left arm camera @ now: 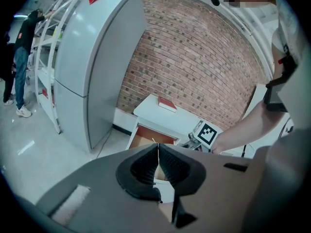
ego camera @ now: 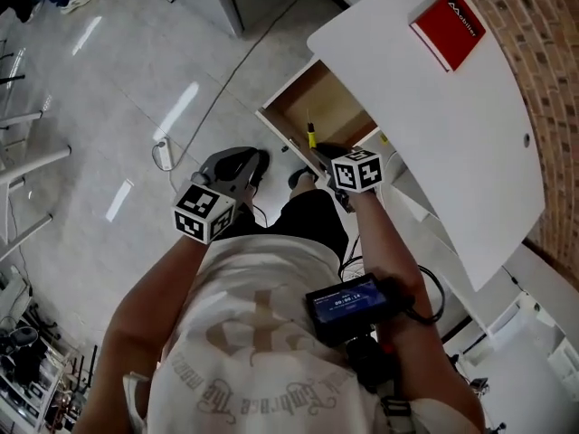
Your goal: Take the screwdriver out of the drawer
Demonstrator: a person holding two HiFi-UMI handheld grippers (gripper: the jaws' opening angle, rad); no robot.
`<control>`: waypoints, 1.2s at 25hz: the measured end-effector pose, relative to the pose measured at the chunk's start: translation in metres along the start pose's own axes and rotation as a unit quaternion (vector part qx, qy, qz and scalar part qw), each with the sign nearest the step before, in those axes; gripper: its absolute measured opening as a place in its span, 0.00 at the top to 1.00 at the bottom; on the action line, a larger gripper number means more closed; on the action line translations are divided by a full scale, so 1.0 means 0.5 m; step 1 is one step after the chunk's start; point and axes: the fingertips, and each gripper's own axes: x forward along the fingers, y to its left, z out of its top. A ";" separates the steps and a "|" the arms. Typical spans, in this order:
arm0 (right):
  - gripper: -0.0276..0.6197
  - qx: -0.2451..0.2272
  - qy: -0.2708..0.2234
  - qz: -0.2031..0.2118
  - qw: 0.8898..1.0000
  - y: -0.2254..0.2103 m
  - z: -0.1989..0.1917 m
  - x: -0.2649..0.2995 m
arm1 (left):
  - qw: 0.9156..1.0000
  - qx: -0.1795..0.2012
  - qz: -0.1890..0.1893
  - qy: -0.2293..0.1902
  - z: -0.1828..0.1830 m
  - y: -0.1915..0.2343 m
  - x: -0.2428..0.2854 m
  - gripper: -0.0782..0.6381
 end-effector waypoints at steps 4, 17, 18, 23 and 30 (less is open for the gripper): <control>0.86 -0.004 -0.024 0.001 1.000 0.025 0.016 -0.026 | 1.000 0.000 -0.001 -0.004 0.002 -0.009 -0.015 0.88; 0.86 0.028 -0.119 0.001 0.993 0.070 0.068 -0.125 | 0.999 0.030 -0.016 -0.008 0.042 -0.023 -0.045 0.88; 0.86 0.031 -0.125 0.000 0.992 0.071 0.071 -0.134 | 0.999 0.034 -0.018 -0.009 0.048 -0.024 -0.044 0.88; 0.86 0.045 -0.155 0.004 0.987 0.087 0.086 -0.172 | 0.999 0.044 -0.029 -0.012 0.074 -0.035 -0.039 0.88; 0.86 0.053 -0.178 0.007 0.983 0.097 0.098 -0.224 | 0.997 0.055 -0.043 -0.014 0.094 -0.058 -0.031 0.88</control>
